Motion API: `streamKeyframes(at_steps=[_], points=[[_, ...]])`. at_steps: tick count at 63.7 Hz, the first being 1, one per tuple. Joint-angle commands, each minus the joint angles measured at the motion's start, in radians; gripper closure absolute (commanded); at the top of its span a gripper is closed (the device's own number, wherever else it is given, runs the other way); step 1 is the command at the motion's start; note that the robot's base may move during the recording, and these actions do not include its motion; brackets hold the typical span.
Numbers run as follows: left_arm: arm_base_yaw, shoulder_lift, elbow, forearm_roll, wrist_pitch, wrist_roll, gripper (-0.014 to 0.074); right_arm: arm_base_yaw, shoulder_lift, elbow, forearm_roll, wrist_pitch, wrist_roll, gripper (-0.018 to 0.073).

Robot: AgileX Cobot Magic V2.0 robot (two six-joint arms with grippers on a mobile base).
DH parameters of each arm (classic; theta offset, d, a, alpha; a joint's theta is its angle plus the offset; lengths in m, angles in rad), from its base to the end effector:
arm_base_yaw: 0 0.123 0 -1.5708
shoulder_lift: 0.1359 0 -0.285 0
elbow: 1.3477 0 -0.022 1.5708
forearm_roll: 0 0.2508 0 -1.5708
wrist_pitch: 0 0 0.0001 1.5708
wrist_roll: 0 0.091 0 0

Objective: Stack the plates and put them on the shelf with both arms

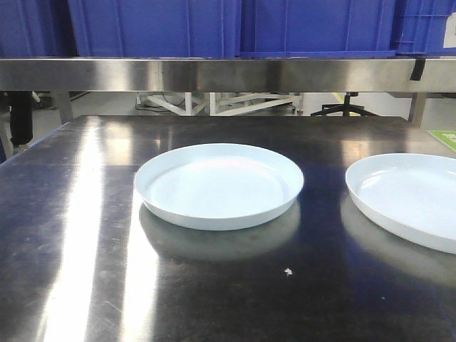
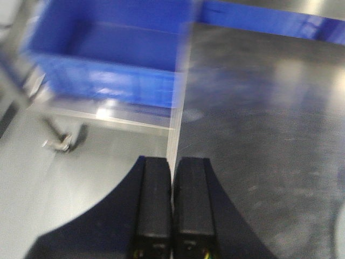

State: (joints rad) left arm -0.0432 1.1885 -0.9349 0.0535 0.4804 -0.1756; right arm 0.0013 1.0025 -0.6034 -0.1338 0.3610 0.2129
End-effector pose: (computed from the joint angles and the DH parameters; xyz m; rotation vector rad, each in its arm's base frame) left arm 0.2539 -0.0087 0.3247 -0.1078 2.2150 -0.0673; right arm 0.1972 -0.0040 0.2692 0.1222 2.2365 -0.0046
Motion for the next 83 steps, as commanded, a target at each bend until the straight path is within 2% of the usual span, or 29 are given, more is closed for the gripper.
streamKeyframes(at_steps=[1, 25, 42, 47, 55, 60, 74, 78, 83], points=[[0.031, -0.115, 0.079, -0.041, -0.104, -0.012, 0.0503, -0.001, -0.007, -0.037, -0.007, -0.061, -0.010, 0.0062], [-0.084, -0.396, 0.407, -0.039, -0.129, -0.012, 0.0503, -0.001, -0.007, -0.037, -0.007, -0.063, -0.010, 0.0062], [-0.094, -0.508, 0.486, -0.013, -0.114, -0.010, 0.0503, -0.001, -0.007, -0.037, -0.007, -0.062, -0.010, 0.0082], [-0.094, -0.508, 0.486, -0.013, -0.111, -0.010, 0.0503, -0.001, -0.007, -0.037, -0.007, -0.062, -0.010, 0.0175], [-0.094, -0.508, 0.486, -0.013, -0.111, -0.010, 0.0503, -0.001, -0.007, -0.037, -0.007, -0.053, -0.010, 0.0535], [-0.094, -0.508, 0.486, -0.013, -0.111, -0.010, 0.0503, -0.001, -0.007, -0.037, -0.007, -0.052, -0.010, 0.0455], [-0.094, -0.508, 0.486, -0.013, -0.111, -0.010, 0.0503, -0.001, -0.007, -0.037, -0.007, -0.010, -0.010, 0.0434], [-0.094, -0.508, 0.486, -0.013, -0.111, -0.010, 0.0503, -0.001, -0.007, -0.037, -0.007, 0.007, -0.010, 0.0370], [-0.094, -0.508, 0.486, -0.013, -0.111, -0.010, 0.0503, -0.001, -0.007, -0.037, -0.007, 0.009, -0.010, 0.0242]])
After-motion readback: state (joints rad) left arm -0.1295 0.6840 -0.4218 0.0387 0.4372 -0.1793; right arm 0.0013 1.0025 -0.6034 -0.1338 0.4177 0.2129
